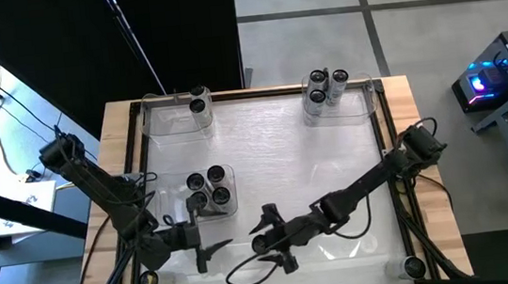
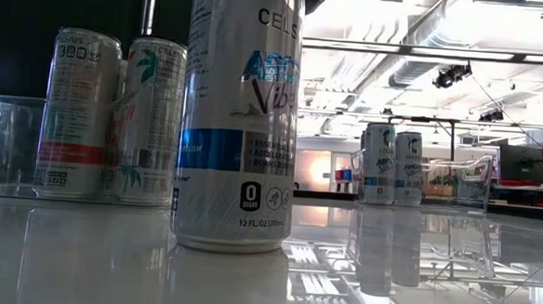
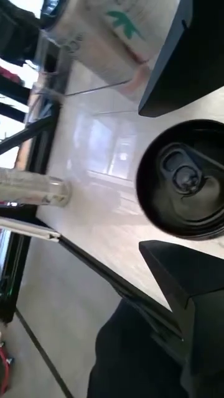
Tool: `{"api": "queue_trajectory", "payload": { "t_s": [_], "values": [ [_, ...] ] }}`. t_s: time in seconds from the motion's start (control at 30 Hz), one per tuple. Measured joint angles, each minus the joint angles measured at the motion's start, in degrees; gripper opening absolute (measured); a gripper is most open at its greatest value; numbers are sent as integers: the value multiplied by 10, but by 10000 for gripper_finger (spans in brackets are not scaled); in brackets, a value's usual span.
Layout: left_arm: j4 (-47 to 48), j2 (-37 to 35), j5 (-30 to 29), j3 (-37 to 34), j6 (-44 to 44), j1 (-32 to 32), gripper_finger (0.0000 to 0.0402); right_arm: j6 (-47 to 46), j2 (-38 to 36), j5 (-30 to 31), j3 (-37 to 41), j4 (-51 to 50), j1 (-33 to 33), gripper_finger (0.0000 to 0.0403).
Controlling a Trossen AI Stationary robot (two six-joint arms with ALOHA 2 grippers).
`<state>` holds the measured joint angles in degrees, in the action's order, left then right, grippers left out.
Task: Sort soda cans
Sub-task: Put the white-blue can into the top right transparent bin
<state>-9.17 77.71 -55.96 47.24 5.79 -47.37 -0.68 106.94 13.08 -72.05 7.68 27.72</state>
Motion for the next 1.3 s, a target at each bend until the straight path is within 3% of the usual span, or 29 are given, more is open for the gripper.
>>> {"api": "queue_trajectory", "payload": {
  "t_s": [0.33,0.67,0.8,0.93,1.1,1.3],
  "values": [
    [4,0,0,0,11,0,317,-59,0,-1,0,-28,-7,330],
    [4,0,0,0,15,0,317,-80,0,4,1,-25,-7,239],
    [4,0,0,0,17,0,317,-99,-40,117,4,-64,4,239],
    [4,0,0,0,17,0,317,-128,-144,246,0,-182,8,239],
    [4,0,0,0,17,0,317,-218,-275,374,2,-436,8,239],
    [4,0,1,0,17,0,317,-485,-434,541,15,-772,-14,239]
  ]
}}
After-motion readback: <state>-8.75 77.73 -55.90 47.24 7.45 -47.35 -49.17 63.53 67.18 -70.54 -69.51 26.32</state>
